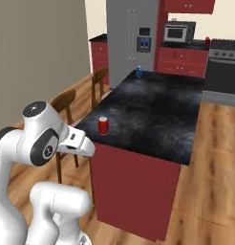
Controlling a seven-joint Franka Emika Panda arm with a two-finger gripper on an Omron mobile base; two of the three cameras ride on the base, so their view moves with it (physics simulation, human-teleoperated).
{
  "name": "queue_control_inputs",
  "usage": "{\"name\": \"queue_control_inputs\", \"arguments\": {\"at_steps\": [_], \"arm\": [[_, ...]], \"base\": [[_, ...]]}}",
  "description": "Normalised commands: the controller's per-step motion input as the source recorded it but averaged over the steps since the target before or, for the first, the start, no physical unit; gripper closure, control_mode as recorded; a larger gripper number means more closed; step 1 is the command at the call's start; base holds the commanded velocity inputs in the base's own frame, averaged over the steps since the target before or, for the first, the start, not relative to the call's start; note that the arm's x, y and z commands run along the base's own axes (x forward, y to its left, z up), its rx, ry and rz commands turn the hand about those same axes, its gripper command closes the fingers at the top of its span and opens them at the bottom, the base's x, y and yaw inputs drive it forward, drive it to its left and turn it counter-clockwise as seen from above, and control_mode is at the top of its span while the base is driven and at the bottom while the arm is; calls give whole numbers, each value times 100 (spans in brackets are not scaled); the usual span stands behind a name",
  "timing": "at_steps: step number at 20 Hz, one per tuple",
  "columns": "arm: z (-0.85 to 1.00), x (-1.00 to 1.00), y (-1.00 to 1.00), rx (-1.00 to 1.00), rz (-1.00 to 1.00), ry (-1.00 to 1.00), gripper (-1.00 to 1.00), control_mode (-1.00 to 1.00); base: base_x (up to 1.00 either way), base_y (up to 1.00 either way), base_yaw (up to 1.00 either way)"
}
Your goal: Four empty soda cans are scattered around the kitchen. Gather all the cans and cluster them next to the stove for recycling.
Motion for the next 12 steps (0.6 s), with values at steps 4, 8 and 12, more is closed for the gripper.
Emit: {"name": "queue_control_inputs", "arguments": {"at_steps": [4, 8, 12], "arm": [[0, 0, 0, 0, 0, 0, -100, 100], [0, 0, 0, 0, 0, 0, -100, 100], [0, 0, 0, 0, 0, 0, -100, 100]], "base": [[37, 27, -19], [40, 26, -17], [41, 24, -10]]}}
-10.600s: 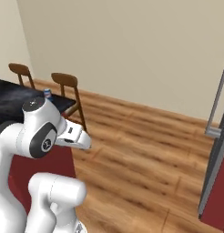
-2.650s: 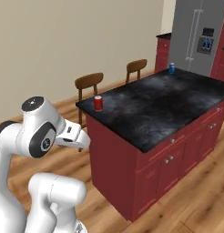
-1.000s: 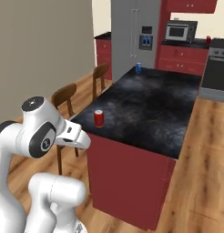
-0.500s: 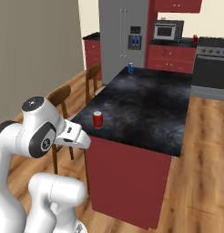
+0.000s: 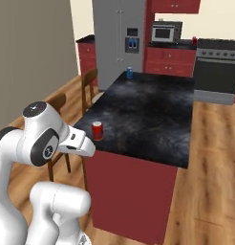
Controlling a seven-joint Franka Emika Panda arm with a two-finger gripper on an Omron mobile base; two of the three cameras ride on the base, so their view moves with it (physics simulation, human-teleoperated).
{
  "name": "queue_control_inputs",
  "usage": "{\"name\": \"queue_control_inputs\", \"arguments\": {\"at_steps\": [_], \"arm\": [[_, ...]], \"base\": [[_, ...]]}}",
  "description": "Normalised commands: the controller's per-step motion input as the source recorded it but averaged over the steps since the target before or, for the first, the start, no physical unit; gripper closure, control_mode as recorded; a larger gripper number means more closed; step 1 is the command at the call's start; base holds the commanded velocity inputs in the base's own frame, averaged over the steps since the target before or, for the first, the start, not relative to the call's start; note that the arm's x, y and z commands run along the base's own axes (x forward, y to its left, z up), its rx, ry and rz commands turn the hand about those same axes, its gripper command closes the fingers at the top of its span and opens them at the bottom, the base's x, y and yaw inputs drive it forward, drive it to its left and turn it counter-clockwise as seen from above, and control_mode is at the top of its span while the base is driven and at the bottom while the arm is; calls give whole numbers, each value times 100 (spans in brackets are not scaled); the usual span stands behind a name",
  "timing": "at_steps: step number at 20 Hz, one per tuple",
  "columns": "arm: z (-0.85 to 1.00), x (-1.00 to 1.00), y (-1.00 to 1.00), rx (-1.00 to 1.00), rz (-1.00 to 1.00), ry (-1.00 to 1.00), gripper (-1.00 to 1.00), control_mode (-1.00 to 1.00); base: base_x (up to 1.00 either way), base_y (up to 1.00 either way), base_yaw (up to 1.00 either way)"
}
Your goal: Four empty soda cans are scattered around the kitchen. Gather all the cans and cluster them next to the stove for recycling.
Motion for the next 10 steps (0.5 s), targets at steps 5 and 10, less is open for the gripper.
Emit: {"name": "queue_control_inputs", "arguments": {"at_steps": [5, 10], "arm": [[0, 0, 0, 0, 0, 0, -100, 100], [0, 0, 0, 0, 0, 0, -100, 100]], "base": [[29, 26, -5], [39, 21, -3]]}}
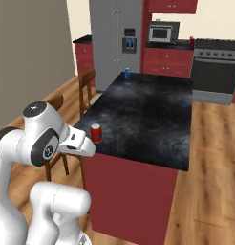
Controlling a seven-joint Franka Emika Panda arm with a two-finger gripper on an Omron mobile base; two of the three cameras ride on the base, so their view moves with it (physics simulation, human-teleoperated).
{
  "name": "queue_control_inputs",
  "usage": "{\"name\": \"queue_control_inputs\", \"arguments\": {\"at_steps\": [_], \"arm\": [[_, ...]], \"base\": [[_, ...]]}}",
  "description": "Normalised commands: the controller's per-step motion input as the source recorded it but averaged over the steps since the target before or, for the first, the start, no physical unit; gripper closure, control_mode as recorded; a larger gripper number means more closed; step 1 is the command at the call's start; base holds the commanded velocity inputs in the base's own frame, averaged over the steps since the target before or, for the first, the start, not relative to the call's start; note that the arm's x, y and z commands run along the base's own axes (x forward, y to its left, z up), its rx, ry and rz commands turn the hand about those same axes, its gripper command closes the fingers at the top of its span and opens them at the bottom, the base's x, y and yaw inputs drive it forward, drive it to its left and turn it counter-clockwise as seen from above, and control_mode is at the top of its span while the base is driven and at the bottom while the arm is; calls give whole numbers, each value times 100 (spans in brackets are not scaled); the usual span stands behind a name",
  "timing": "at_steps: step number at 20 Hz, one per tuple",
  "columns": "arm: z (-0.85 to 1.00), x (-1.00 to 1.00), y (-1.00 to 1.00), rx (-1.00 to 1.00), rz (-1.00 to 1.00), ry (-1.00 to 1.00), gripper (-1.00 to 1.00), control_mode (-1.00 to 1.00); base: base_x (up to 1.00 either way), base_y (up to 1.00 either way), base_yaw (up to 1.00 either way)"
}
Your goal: Four empty soda cans are scattered around the kitchen. Gather all the cans and cluster them next to the stove for recycling.
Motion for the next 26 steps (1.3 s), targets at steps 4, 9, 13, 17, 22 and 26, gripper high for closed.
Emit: {"name": "queue_control_inputs", "arguments": {"at_steps": [4, 9, 13, 17, 22, 26], "arm": [[0, 0, 0, 0, 0, 0, -100, 100], [0, 0, 0, 0, 0, 0, -100, 100], [0, 0, 0, 0, 0, 0, -100, 100], [0, 0, 0, 0, 0, 0, -100, 100], [0, 0, 0, 0, 0, 0, -100, 100], [0, 0, 0, 0, 0, 0, -100, 100]], "base": [[43, 21, -3], [31, 23, -4], [37, 28, -5], [38, 33, -7], [35, 31, -7], [37, 27, -7]]}}
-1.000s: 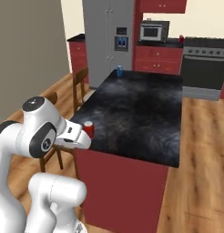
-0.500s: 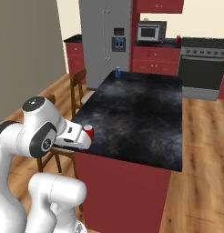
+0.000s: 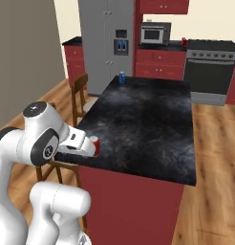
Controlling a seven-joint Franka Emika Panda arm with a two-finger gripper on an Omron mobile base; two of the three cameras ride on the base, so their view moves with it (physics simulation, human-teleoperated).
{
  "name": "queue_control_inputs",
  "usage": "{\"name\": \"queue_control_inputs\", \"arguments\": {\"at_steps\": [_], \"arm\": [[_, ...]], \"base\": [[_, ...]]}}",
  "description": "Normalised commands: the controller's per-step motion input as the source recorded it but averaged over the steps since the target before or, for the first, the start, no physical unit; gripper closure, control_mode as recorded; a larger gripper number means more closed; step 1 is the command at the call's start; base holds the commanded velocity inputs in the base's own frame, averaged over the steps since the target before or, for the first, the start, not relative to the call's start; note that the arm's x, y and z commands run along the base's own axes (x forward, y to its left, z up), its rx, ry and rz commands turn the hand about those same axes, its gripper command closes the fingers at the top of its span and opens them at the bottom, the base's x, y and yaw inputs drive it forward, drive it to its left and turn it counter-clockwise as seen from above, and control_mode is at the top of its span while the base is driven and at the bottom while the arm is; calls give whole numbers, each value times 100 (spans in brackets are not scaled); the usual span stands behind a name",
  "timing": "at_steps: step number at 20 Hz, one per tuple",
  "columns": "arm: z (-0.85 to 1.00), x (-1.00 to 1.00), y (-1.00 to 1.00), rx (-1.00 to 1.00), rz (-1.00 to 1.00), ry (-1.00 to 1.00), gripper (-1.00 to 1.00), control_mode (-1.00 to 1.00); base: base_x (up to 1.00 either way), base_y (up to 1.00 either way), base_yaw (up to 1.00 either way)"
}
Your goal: Four empty soda cans are scattered around the kitchen. Gather all the cans and cluster them next to the stove for recycling.
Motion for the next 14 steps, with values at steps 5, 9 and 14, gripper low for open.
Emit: {"name": "queue_control_inputs", "arguments": {"at_steps": [5, 9, 14], "arm": [[0, 0, 0, 0, 0, 0, -100, 100], [0, 0, 0, 0, 0, 0, -100, 100], [0, 0, 4, -1, 0, 0, -100, -100]], "base": [[38, 27, -7], [26, 24, -6], [2, 17, -3]]}}
